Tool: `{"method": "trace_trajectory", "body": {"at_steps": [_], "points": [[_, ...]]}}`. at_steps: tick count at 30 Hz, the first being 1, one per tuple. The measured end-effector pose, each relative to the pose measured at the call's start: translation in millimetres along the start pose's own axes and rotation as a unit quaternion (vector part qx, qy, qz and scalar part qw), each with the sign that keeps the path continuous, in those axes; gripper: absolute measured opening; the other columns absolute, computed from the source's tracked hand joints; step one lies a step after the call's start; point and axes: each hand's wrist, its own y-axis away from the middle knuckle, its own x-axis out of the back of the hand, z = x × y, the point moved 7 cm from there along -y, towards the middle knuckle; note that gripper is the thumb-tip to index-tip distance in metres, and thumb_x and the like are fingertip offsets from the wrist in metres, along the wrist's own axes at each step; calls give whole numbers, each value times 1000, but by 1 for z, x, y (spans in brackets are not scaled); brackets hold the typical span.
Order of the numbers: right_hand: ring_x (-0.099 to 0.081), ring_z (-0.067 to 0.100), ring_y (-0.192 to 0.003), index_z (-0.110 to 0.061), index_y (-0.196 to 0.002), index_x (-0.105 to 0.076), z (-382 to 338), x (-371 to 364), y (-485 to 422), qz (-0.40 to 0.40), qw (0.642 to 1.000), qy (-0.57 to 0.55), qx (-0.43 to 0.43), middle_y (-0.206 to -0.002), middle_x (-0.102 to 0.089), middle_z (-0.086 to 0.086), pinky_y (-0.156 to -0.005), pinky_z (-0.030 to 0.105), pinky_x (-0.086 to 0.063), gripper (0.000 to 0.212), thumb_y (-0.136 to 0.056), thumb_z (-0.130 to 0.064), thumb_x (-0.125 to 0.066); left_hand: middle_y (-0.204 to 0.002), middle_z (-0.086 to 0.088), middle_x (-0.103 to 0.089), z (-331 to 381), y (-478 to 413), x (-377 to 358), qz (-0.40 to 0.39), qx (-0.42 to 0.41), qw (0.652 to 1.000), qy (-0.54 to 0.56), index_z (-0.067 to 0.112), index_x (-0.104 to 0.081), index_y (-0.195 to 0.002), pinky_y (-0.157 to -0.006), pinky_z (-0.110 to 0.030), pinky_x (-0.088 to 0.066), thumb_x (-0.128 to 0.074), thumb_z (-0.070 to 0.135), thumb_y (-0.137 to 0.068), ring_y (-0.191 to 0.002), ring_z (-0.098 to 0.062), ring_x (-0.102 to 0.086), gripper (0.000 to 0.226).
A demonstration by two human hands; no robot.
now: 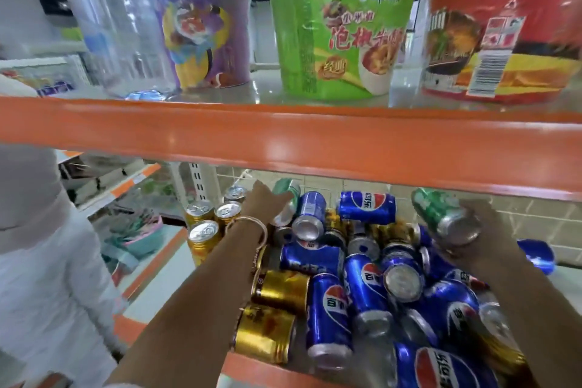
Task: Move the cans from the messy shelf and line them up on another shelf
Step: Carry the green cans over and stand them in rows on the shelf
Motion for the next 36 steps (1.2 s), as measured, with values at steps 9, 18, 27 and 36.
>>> {"method": "trace_trajectory", "body": {"at_steps": [9,18,27,36], "points": [[-59,32,-104,-9,-117,-52,10,-25,41,-200,970,-127,-52,-115,-60,18,-78,44,-56,91,-35,-21,-89,-111,-21,-62,-4,-25,-13,-59,18,997,55,-6,-59,-111,-80,-33,-50,-70,35,-77,-101,-30,-61,54],[-64,31,-87,-6,-118,-59,24,-12,73,-132,981,-131,-57,-98,-67,17,-95,52,-46,63,-62,-29,-75,-33,-1,-48,16,52,3,-140,29,915,377,13,-53,-65,-38,-15,-37,-60,30,-84,-28,-9,-42,26],[-66,32,-99,-14,-128,-51,-8,68,144,-181,978,68,82,-113,-66,17,-81,46,-56,74,-58,-10,-75,-99,-16,-64,95,206,-105,-384,84,790,471,8,-59,-102,-74,-35,-53,-48,36,-87,-89,-28,-61,34],[-63,7,-68,-20,-102,-58,-53,252,259,10,952,192,238,-75,-69,-6,-63,25,-53,62,-46,6,-70,-77,-14,-68,187,386,-271,-555,135,690,445,7,-66,-84,-57,-35,-59,-51,35,-78,-75,-27,-58,33]]}}
